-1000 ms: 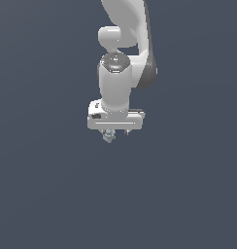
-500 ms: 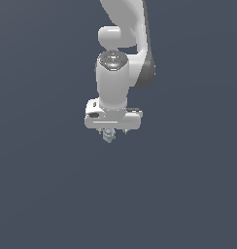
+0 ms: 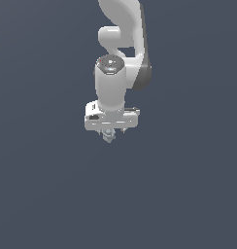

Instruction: Pick up the object and move it to a goal position.

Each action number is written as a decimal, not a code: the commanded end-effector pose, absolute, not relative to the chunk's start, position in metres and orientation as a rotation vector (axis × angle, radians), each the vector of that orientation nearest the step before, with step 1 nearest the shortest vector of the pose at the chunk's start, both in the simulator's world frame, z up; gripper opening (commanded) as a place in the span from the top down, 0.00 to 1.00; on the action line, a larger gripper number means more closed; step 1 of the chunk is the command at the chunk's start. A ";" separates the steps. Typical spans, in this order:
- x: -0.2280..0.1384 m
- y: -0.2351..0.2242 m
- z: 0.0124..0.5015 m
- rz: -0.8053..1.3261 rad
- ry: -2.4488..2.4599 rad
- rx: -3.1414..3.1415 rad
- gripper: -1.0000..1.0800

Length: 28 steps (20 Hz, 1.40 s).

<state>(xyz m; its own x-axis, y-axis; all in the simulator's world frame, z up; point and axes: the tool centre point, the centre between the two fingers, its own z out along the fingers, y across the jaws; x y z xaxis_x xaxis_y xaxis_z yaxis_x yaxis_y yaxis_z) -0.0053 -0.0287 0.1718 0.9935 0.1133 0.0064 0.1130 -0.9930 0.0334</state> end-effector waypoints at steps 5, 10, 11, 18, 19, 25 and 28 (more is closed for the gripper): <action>-0.019 -0.035 0.155 0.006 0.381 3.091 0.04; -0.032 -0.040 0.140 0.002 0.565 3.068 0.04; -0.034 -0.041 0.137 0.002 0.602 3.062 0.04; -0.054 -0.047 0.118 -0.001 0.858 3.009 0.04; -0.057 -0.048 0.115 -0.002 0.893 3.000 0.04; -0.071 -0.051 0.103 -0.001 1.069 2.948 0.04; -0.077 -0.052 0.098 -0.001 1.131 2.927 0.04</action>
<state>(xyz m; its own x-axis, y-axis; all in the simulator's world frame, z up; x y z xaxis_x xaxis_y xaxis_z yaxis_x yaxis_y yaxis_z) -0.0738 -0.0516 0.1003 0.7554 0.6552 -0.0026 0.6552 -0.7554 0.0036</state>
